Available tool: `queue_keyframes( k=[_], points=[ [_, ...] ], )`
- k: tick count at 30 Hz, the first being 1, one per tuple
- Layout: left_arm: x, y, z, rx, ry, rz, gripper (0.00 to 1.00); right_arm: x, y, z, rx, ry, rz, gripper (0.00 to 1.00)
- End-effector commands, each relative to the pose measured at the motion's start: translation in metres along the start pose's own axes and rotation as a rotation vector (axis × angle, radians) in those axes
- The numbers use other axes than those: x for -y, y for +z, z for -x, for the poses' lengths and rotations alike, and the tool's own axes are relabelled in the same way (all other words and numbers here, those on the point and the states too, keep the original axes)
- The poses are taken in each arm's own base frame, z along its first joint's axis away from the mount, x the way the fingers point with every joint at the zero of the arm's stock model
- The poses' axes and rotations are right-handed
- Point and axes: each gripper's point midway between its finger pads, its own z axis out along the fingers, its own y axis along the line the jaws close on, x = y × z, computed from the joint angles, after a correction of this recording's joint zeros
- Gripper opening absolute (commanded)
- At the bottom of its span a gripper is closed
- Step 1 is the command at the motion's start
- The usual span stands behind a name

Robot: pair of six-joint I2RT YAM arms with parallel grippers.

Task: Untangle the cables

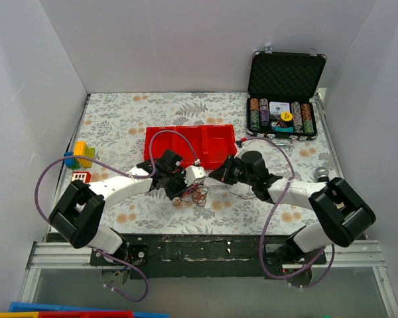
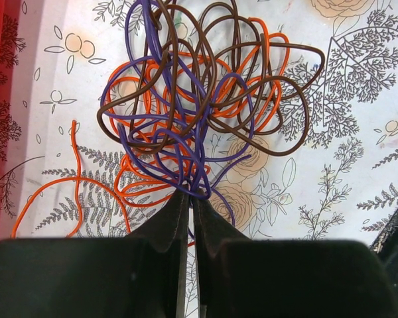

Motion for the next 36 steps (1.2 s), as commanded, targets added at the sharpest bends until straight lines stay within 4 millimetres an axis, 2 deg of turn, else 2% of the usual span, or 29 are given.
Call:
queue_keyframes(
  k=[1, 5, 7, 9, 13, 16, 19, 22, 23, 27, 28, 31, 33, 34, 36],
  points=[
    [-0.007, -0.009, 0.016, 0.047, 0.022, 0.042, 0.00, -0.006, -0.015, 0.025, 0.121, -0.043, -0.019, 0.01],
    [-0.009, -0.012, 0.016, 0.050, 0.023, 0.059, 0.00, -0.006, -0.022, 0.024, 0.115, -0.064, -0.031, 0.01],
    [-0.009, -0.013, 0.017, 0.052, 0.020, 0.058, 0.00, -0.006, -0.016, 0.015, 0.066, -0.057, -0.025, 0.27],
    [-0.009, -0.013, 0.019, 0.056, 0.020, 0.057, 0.00, -0.007, -0.011, 0.009, 0.053, -0.050, -0.021, 0.44],
    [-0.010, -0.014, 0.021, 0.062, 0.019, 0.061, 0.00, -0.010, 0.000, 0.006, 0.041, -0.037, -0.014, 0.58],
    [-0.010, -0.014, 0.020, 0.061, 0.023, 0.064, 0.00, -0.010, 0.007, 0.008, 0.054, -0.036, -0.026, 0.59],
    [-0.010, -0.014, 0.019, 0.061, 0.023, 0.063, 0.00, -0.011, 0.014, 0.019, 0.090, -0.035, -0.032, 0.55],
    [-0.009, -0.014, 0.019, 0.064, 0.021, 0.062, 0.01, -0.012, 0.023, 0.022, 0.100, -0.029, -0.024, 0.44],
    [-0.009, -0.014, 0.019, 0.062, 0.020, 0.061, 0.01, -0.011, 0.025, 0.021, 0.096, -0.026, -0.025, 0.38],
    [-0.011, -0.015, 0.020, 0.060, 0.019, 0.069, 0.03, -0.011, 0.029, 0.019, 0.101, -0.028, -0.017, 0.06],
    [-0.011, -0.016, 0.019, 0.056, 0.016, 0.070, 0.05, -0.010, 0.028, 0.017, 0.100, -0.034, -0.023, 0.01],
    [-0.014, -0.018, 0.021, 0.056, 0.010, 0.090, 0.09, -0.014, 0.016, 0.023, 0.119, -0.072, -0.033, 0.01],
    [-0.018, -0.024, 0.026, 0.063, -0.015, 0.114, 0.27, -0.018, 0.006, 0.024, 0.125, -0.100, -0.040, 0.01],
    [-0.020, -0.029, 0.032, 0.076, -0.023, 0.123, 0.40, -0.019, 0.000, 0.022, 0.117, -0.110, -0.043, 0.01],
    [-0.023, -0.041, 0.046, 0.108, -0.042, 0.126, 0.56, -0.020, -0.008, 0.017, 0.103, -0.122, -0.046, 0.01]
  ],
)
